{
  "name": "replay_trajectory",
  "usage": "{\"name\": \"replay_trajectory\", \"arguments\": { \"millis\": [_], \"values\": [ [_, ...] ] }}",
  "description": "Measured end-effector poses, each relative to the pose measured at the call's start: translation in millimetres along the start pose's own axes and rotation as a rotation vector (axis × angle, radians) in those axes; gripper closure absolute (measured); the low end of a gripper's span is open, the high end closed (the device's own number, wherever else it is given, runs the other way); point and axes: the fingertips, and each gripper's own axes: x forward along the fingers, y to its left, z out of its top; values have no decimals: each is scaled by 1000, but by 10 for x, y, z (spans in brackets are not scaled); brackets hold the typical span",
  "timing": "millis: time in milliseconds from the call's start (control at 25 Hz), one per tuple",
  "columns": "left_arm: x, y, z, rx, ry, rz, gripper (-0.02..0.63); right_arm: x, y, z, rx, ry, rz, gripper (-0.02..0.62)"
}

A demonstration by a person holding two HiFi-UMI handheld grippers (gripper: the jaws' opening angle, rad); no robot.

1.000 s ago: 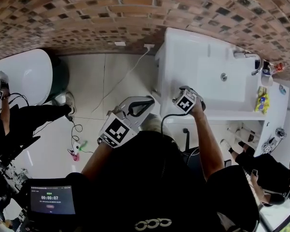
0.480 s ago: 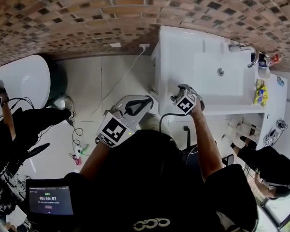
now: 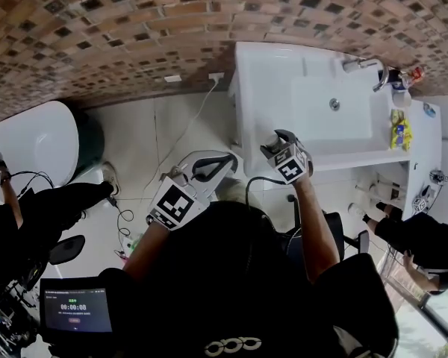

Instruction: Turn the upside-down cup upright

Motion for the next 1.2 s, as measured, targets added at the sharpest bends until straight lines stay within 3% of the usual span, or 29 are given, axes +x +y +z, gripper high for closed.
{"name": "replay_trajectory", "arguments": {
  "millis": [280,600,880,1000,1200],
  "values": [
    [6,-92,17,32,18,-26,591,-186,-136,157,154,-235,-104,324],
    [103,-197,58,86,61,-76,591,-259,-176,128,310,-436,-168,325],
    [244,-299,33,123,110,-124,591,-281,-543,196,352,-562,-323,325],
    [318,-342,64,90,101,-146,591,-295,-721,233,371,-618,-390,325],
    [499,-412,70,77,124,-191,591,-255,-914,254,405,-667,-425,325]
  ]
}}
